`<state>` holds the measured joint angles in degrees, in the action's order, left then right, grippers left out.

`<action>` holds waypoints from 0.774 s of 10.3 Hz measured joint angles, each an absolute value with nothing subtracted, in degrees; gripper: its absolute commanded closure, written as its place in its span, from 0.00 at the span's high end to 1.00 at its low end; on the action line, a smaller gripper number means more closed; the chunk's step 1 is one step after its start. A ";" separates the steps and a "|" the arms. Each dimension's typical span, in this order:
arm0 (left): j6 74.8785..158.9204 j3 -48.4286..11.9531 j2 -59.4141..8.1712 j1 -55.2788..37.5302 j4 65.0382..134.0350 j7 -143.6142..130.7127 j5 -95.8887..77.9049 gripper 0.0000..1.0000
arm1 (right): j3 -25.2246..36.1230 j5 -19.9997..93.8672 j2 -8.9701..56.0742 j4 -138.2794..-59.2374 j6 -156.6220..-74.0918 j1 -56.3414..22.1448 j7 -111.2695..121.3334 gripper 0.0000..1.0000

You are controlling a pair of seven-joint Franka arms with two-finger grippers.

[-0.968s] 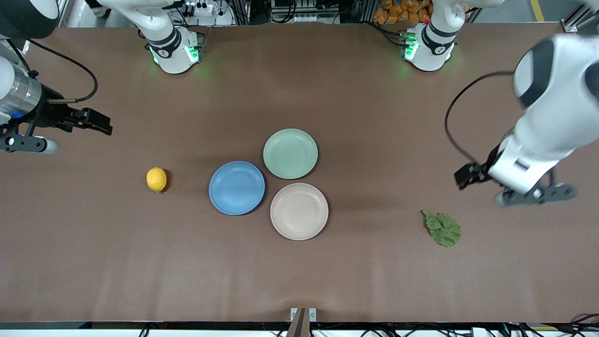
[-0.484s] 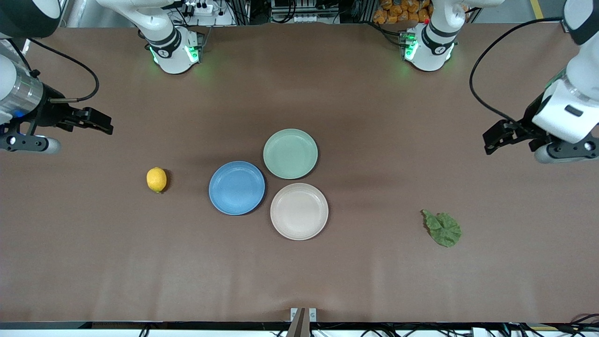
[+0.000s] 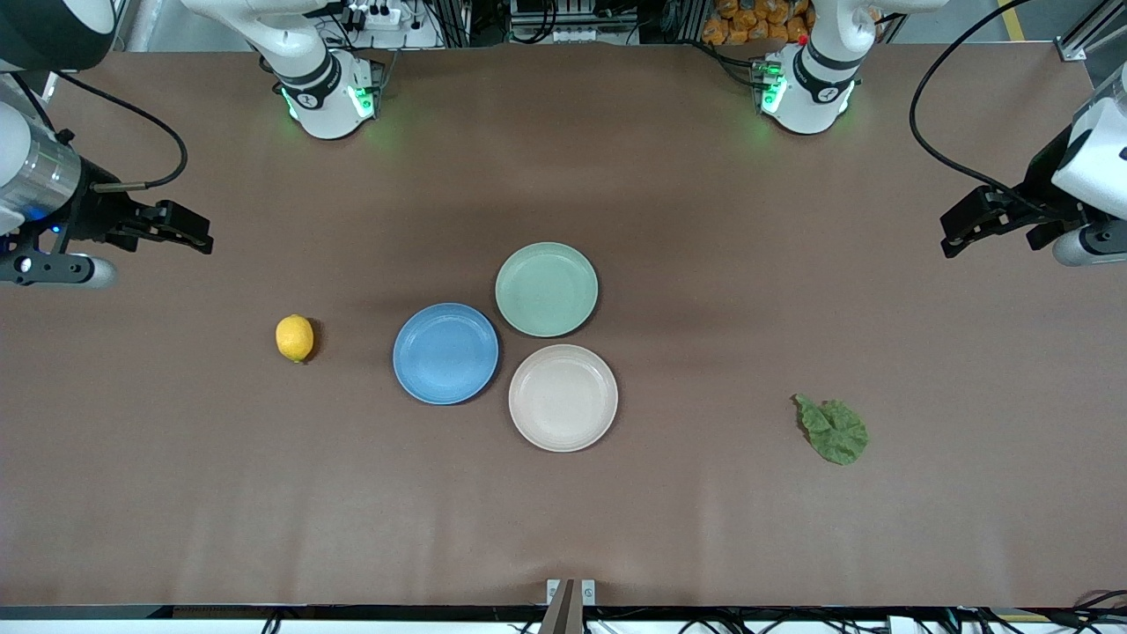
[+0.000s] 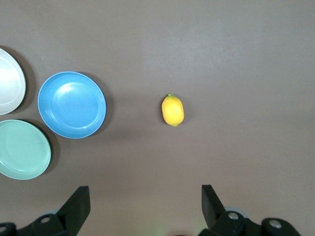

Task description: Pick lemon and lettuce from blue and beige plates

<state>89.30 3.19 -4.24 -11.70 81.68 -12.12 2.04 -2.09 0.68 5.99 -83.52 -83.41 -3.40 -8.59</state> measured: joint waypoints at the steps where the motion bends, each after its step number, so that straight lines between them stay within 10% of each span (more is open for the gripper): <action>1: 89.31 -2.66 -4.24 -6.53 81.90 -12.12 1.96 1.00 | -1.76 0.68 5.99 -83.21 -83.58 -3.39 -8.39 1.00; 8: 89.33 -6.80 -4.20 -1.54 82.14 -12.12 1.95 1.00 | -1.86 0.47 5.98 -82.45 -83.62 -3.53 -5.59 1.00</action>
